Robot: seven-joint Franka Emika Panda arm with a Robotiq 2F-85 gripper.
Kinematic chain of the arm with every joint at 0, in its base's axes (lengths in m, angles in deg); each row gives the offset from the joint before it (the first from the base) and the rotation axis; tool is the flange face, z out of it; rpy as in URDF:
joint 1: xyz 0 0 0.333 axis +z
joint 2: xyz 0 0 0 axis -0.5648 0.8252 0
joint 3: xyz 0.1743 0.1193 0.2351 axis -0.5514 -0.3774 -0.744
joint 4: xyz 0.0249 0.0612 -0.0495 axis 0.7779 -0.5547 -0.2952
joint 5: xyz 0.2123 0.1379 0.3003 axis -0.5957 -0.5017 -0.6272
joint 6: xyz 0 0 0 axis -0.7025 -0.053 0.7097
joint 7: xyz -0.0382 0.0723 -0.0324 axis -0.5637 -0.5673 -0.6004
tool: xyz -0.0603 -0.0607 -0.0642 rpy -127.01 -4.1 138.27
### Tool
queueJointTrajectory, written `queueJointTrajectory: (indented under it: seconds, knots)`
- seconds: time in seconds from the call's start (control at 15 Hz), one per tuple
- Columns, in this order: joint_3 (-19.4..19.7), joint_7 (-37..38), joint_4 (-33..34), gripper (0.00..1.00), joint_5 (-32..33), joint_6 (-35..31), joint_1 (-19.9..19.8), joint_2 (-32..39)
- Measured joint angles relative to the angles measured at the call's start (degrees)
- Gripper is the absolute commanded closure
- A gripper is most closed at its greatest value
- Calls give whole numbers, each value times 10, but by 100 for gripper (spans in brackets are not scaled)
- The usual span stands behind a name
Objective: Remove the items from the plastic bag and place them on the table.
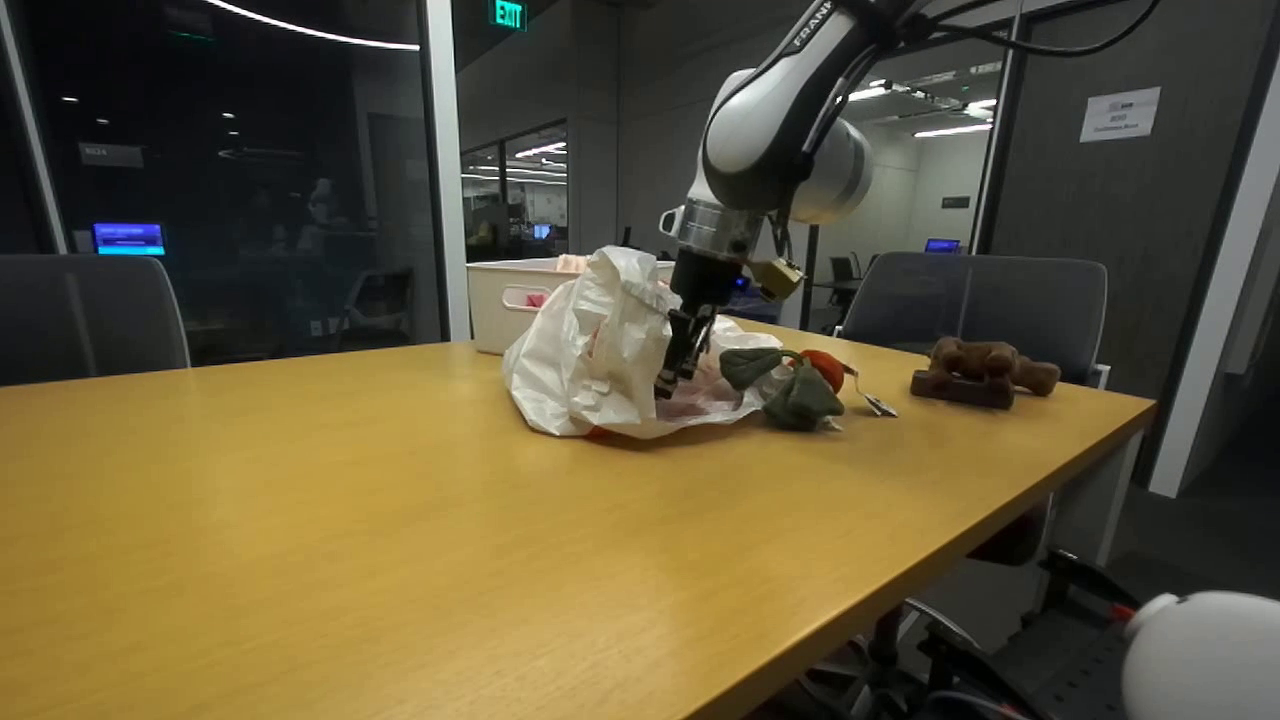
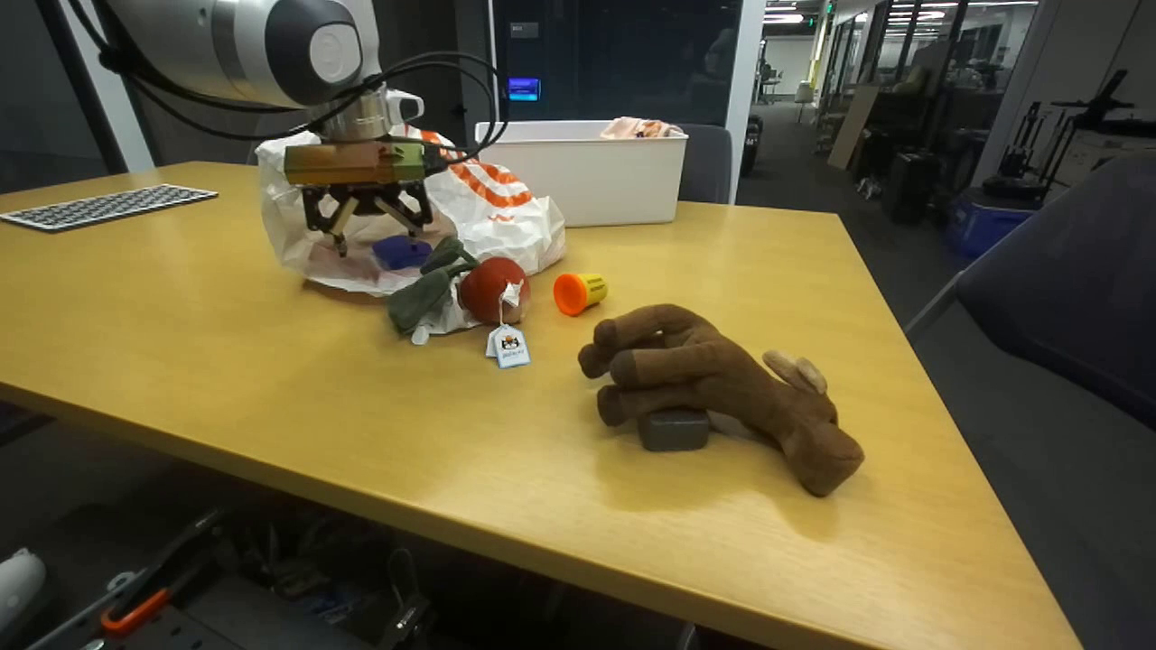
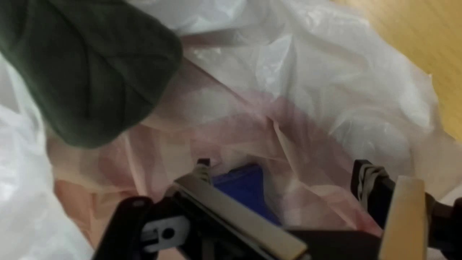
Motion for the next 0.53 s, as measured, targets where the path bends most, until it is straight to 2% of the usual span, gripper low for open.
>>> queueJointTrajectory:
  seconds: [0.53]
  knots:
    - [-19,-1,16,0,85,-130,-17,72]
